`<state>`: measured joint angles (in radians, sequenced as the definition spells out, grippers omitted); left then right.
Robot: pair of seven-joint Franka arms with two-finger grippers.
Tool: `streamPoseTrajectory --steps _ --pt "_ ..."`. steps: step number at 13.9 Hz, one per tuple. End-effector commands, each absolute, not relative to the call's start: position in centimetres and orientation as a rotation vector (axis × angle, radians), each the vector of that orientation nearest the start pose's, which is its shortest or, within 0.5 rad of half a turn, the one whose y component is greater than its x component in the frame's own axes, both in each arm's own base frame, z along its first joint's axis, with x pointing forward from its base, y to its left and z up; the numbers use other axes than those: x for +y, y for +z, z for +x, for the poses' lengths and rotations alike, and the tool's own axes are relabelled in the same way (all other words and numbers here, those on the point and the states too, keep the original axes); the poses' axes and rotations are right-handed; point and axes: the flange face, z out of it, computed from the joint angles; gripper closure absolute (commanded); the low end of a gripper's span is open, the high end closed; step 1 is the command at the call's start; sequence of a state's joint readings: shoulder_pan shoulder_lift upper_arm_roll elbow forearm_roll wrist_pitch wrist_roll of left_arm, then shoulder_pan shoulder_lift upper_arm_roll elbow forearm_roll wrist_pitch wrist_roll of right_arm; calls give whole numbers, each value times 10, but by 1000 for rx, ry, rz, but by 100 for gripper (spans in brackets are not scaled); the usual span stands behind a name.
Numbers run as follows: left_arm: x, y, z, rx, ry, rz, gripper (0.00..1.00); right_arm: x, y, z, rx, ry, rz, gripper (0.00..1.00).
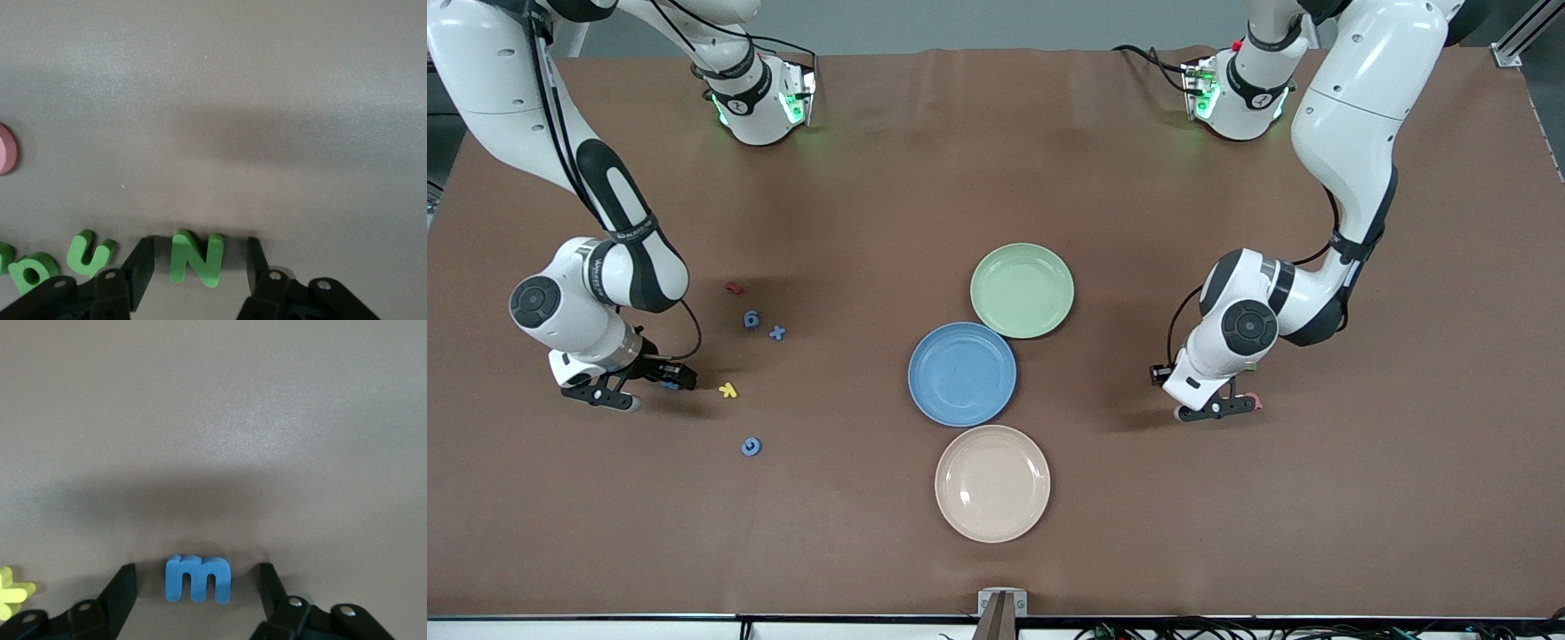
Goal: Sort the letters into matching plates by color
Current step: 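Grasp the green N with the left gripper while the right gripper grasps the blue m, then carry the green N onto the green plate and open the left gripper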
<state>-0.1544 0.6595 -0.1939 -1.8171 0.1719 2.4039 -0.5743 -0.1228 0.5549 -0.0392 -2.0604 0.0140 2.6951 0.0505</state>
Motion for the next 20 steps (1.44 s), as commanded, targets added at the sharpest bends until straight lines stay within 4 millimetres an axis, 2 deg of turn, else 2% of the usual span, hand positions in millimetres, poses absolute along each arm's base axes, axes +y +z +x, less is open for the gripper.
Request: streamPoseTrajectory --steps 1,3,6,7,8,10,12,14,16,18,20 --pt "-210 173 603 -214 61 -3106 46 -99 164 591 338 -130 -3137 32" --pt "-211 174 604 -217 60 -3107 58 -100 163 591 340 -127 -3138 40" --pt "-210 177 605 -231 53 -3107 77 -98 162 591 335 -123 -3137 59" --pt "-210 179 605 -236 48 -3107 83 -98 162 591 335 -123 -3137 75" --pt "-209 180 606 -241 46 -3108 85 -97 162 591 335 -120 -3137 98" --pt "-206 199 608 -244 29 -3102 85 -98 162 591 338 -118 -3136 100" --pt "-210 230 600 -229 88 -3062 85 -98 162 591 338 -118 -3136 100" --pt "-232 263 585 -231 139 -3039 85 -98 161 590 338 -111 -3136 100" --pt "-263 285 566 -261 174 -3028 85 -97 161 590 338 -106 -3136 100" --pt "-311 293 541 -334 191 -3041 85 -98 161 590 340 -106 -3136 100" --pt "-362 290 511 -388 209 -3046 85 -98 165 594 337 -115 -3136 100"
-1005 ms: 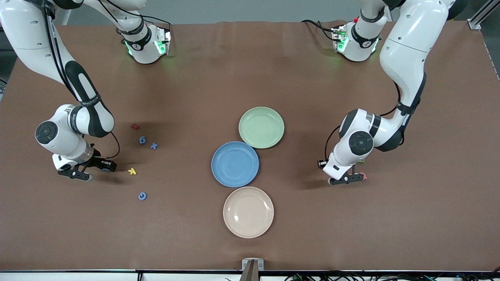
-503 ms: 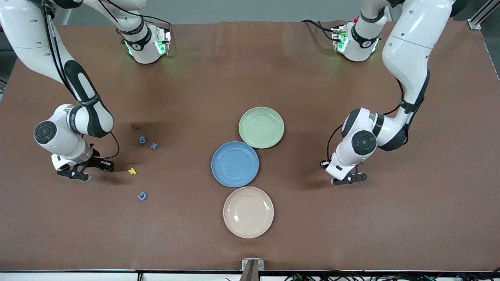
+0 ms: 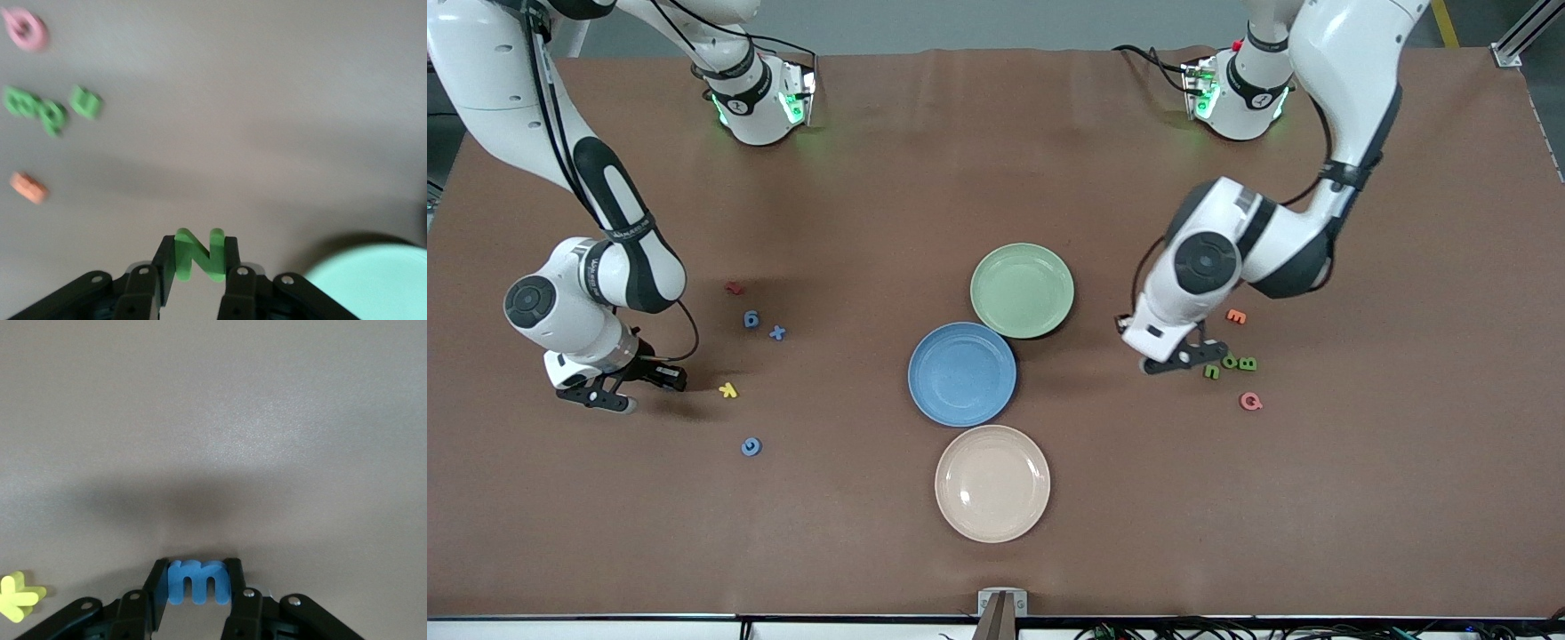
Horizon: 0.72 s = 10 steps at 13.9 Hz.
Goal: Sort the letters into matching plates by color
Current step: 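Carry the green N onto the green plate and open the left gripper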
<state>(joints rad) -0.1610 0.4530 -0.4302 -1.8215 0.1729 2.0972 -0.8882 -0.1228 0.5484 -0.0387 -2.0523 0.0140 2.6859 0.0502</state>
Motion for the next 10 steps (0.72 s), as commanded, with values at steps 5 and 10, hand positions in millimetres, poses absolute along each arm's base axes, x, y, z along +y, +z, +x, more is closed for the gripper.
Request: streamPoseTrajectory --steps 5,10 --pt "-452 261 449 -379 241 -3032 84 -95 180 601 328 -96 -3135 100" --pt "-496 227 412 -371 226 -3100 84 -93 209 613 328 24 -3129 100"
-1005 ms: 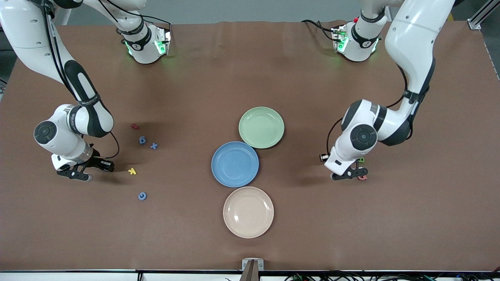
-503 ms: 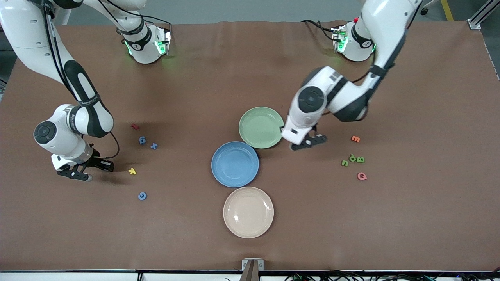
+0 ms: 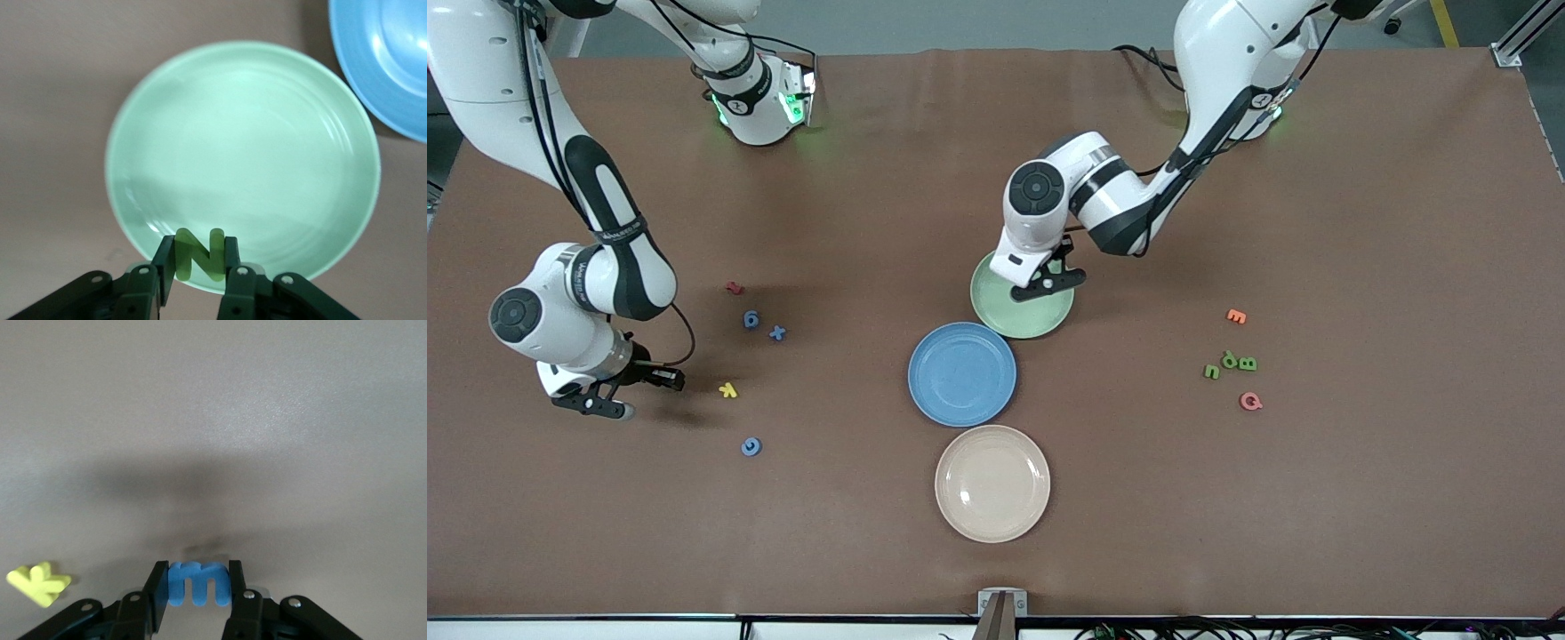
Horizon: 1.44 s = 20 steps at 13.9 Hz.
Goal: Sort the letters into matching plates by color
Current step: 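Carry the green N onto the green plate and open the left gripper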
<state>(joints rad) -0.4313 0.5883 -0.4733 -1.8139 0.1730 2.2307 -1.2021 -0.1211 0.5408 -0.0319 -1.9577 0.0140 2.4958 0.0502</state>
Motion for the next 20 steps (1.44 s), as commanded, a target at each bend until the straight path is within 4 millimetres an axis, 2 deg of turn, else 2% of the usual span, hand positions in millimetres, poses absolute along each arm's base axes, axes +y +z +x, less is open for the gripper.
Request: streamPoseTrajectory --steps 1,4,7,9,10,11,12,13,14,16,20 --pt "-500 223 409 -348 205 -3114 83 -93 209 613 325 24 -3129 100" --pt "-509 209 396 -329 176 -3105 83 -94 223 614 323 10 -3129 100" --pt "-511 195 390 -303 157 -3083 82 -91 256 612 304 55 -3126 100" --pt "-511 195 390 -307 158 -3082 81 -87 283 610 305 131 -3119 100" --pt "-511 195 390 -304 156 -3083 73 -87 295 611 305 160 -3116 100" --pt "-511 196 391 -305 153 -3084 36 -84 305 612 303 182 -3112 100" --pt "-510 199 393 -306 148 -3088 12 -76 316 613 286 187 -3114 100" --pt "-508 203 397 -313 141 -3090 9 -73 321 613 279 182 -3115 100" --pt "-506 207 400 -316 134 -3092 2 -73 325 613 279 175 -3116 100" --pt "-494 222 417 -354 106 -3098 1 -74 325 613 279 175 -3116 100" --pt "-452 257 460 -322 67 -3098 1 -70 325 613 274 177 -3116 100"
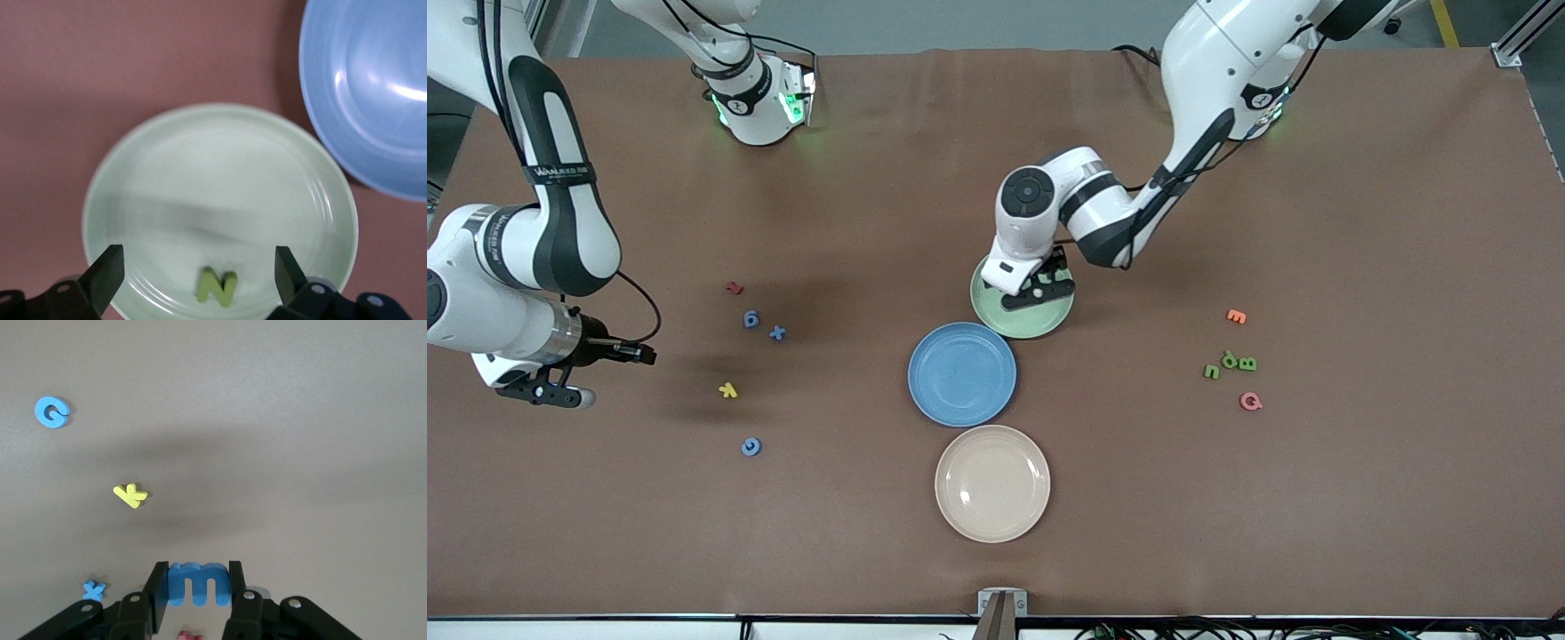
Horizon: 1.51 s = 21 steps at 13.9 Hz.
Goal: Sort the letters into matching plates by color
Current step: 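Move the right gripper with the m over the blue plate while the left gripper returns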
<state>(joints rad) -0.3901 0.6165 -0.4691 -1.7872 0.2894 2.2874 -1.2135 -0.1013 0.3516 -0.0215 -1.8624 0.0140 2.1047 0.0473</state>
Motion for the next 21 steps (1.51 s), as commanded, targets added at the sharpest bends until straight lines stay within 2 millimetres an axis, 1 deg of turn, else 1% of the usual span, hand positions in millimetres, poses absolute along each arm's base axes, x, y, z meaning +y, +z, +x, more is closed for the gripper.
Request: streamPoseTrajectory --steps 1,2,3,4,5,7,8,9,10,11,13,16,17,19,20,21 --pt "-436 263 469 -312 68 -3080 1 -52 326 615 263 178 -3120 100" --pt "-424 267 473 -294 66 -3071 1 -32 330 615 301 185 -3121 100" --pt "-408 270 480 -279 63 -3065 1 -3 334 615 359 186 -3122 100" --pt "-390 272 489 -252 63 -3062 1 39 336 614 414 181 -3121 100" --pt "-373 271 499 -232 69 -3060 1 67 338 613 474 172 -3113 100" --pt "-341 271 516 -156 80 -3061 1 135 342 609 574 133 -3103 100" --pt "-328 268 520 -123 87 -3058 1 161 346 605 608 115 -3096 100" --pt "-312 268 528 -96 89 -3054 1 193 352 603 647 90 -3085 100" --pt "-295 266 536 -75 96 -3056 1 218 349 599 685 82 -3077 100" --pt "-275 264 546 -32 97 -3061 1 244 344 596 716 73 -3070 100" --pt "-237 255 559 44 84 -3061 1 291 325 583 769 40 -3047 100" --pt "-194 245 574 151 58 -3078 1 343 293 577 854 18 -3014 100" --pt "-180 240 579 199 42 -3074 1 363 288 577 884 9 -2999 100" --pt "-167 229 586 249 12 -3084 1 389 272 582 940 1 -2978 100" --pt "-163 225 588 251 2 -3094 2 398 266 581 947 1 -2976 100" --pt "-164 221 589 269 -11 -3105 4 405 256 579 956 -1 -2978 100"
